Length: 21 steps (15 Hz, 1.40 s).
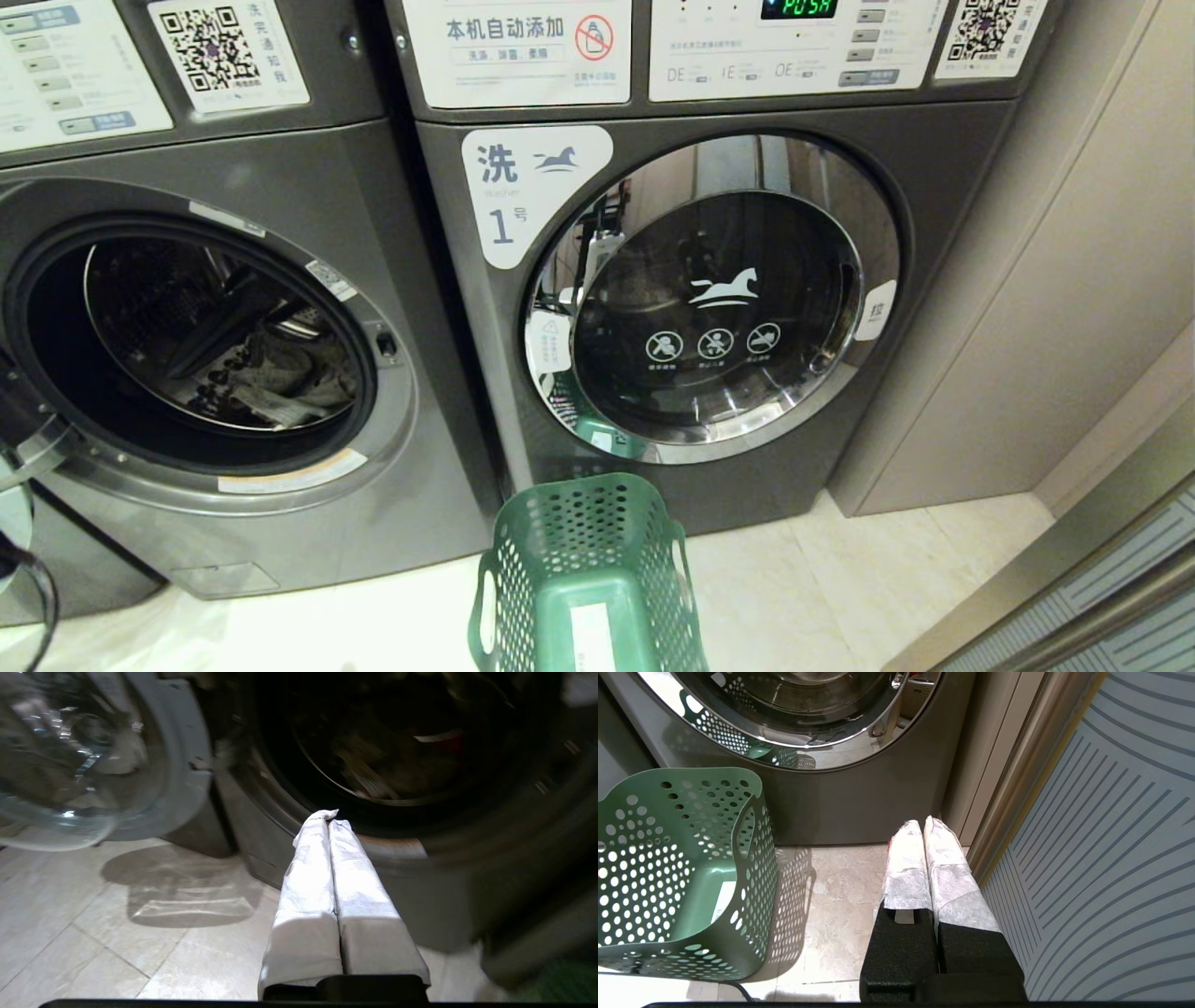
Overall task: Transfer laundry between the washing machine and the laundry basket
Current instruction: Open the lid of the washing machine
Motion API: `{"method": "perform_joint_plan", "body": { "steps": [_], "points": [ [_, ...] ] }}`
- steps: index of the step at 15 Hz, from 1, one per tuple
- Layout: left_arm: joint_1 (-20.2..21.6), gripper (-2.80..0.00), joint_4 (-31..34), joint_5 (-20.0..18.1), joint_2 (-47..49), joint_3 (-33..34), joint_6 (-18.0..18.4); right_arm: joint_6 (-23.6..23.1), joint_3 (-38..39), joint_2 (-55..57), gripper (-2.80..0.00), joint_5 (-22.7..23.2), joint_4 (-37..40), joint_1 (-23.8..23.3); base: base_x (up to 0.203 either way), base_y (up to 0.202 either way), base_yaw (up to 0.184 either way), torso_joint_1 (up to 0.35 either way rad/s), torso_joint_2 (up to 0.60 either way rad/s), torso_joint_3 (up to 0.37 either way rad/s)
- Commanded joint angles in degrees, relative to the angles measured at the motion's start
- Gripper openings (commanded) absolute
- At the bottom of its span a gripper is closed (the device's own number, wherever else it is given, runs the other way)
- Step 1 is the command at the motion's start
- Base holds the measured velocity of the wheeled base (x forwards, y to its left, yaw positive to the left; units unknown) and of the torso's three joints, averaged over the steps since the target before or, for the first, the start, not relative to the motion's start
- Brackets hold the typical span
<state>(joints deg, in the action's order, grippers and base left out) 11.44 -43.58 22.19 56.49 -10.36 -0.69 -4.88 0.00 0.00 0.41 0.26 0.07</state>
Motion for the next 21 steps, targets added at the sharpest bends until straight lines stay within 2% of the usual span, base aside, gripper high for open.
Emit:
{"method": "perform_joint_plan", "body": {
  "steps": [1,4,6,8,10,18,20,21],
  "points": [
    [-5.53,-2.80,1.95,-4.23,-16.83,9.01,1.30,-0.05,0.00,0.00,-2.80,0.06,0.00,0.01,0.000,0.000,0.000,0.000,0.00,0.000],
    [-5.73,-2.80,15.07,-13.70,-30.19,11.69,3.09,-0.05,0.00,0.00,-2.80,0.02,0.00,0.01,0.000,0.000,0.000,0.000,0.00,0.000],
    [-5.29,-2.80,27.35,-21.00,-38.87,12.27,6.61,0.04,0.00,0.00,-2.80,0.02,-0.08,0.01,0.000,0.000,0.000,0.000,0.00,0.000],
    [-5.66,-2.80,35.28,-24.70,-40.39,12.60,10.66,0.36,0.00,0.00,-2.80,0.02,-0.08,0.01,0.000,0.000,0.000,0.000,0.00,0.000],
    [-8.96,-2.80,35.93,-25.13,-39.54,12.65,11.24,0.57,0.00,0.00,-2.80,0.02,-0.08,0.01,0.000,0.000,0.000,0.000,0.00,0.000],
    [-10.82,-2.80,37.15,-24.76,-56.89,12.65,9.93,1.03,0.00,0.00,-2.80,0.02,-0.08,0.01,0.000,0.000,0.000,0.000,0.00,0.000],
    [-10.91,-2.80,37.40,-22.67,-56.41,12.66,4.84,2.84,0.00,0.01,-2.80,0.02,-0.16,0.01,0.000,0.000,0.000,0.000,0.00,0.000],
    [-10.91,-2.80,37.43,-22.37,-56.41,12.66,4.20,4.11,0.00,0.00,-2.80,-0.04,-0.20,0.01,0.000,0.000,0.000,0.000,0.00,0.000]
  ]
}}
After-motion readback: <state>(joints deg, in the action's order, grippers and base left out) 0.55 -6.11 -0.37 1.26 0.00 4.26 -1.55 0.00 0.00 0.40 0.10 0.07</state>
